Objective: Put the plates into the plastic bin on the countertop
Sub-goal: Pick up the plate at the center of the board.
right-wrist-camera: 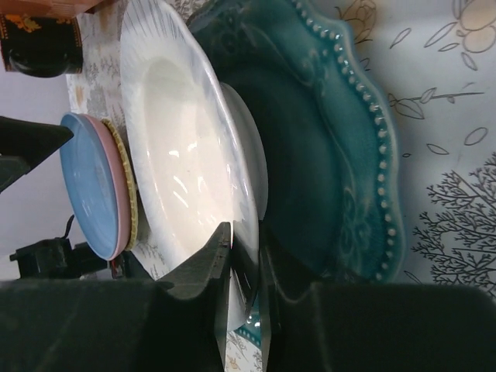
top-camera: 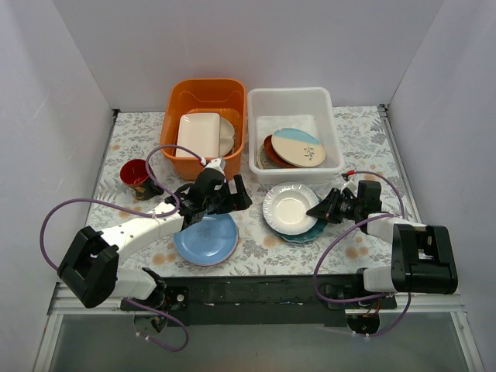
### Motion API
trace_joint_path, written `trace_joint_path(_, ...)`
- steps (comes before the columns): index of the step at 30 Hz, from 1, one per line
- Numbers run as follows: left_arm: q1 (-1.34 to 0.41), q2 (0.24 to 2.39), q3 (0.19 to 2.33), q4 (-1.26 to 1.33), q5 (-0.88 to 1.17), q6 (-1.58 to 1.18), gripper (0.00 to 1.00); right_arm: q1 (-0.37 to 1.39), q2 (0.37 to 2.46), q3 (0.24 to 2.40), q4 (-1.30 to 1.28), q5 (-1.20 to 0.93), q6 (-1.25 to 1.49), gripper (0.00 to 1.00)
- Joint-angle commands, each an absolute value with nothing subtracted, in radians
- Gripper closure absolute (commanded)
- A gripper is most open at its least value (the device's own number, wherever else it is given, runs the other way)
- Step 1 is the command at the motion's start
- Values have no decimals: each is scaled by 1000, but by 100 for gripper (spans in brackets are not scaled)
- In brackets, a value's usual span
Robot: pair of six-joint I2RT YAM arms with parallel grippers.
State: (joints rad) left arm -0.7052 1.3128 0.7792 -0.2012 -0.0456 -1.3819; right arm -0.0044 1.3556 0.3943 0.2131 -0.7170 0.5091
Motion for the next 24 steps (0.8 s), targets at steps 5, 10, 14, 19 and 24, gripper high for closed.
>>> trace_joint_path(5,-712,1292,781,-198,-64,-1387,2,-2,1344,385,235,-724,482,93)
trace_joint_path(10,-710,1292,778,-198,-67,-1385,2,-2,1338,383,229,-726,474,99)
trace_joint_path(14,-710,1292,776,-198,-66,-1388,2,-2,1333,385,229,-730,474,99)
trace_joint_path(19,-712,1293,778,-196,-67,-1388,2,-2,1313,387,216,-724,469,99)
trace_joint_path(24,-712,1298,782,-198,-64,-1388,2,-2,1289,394,183,-722,454,99)
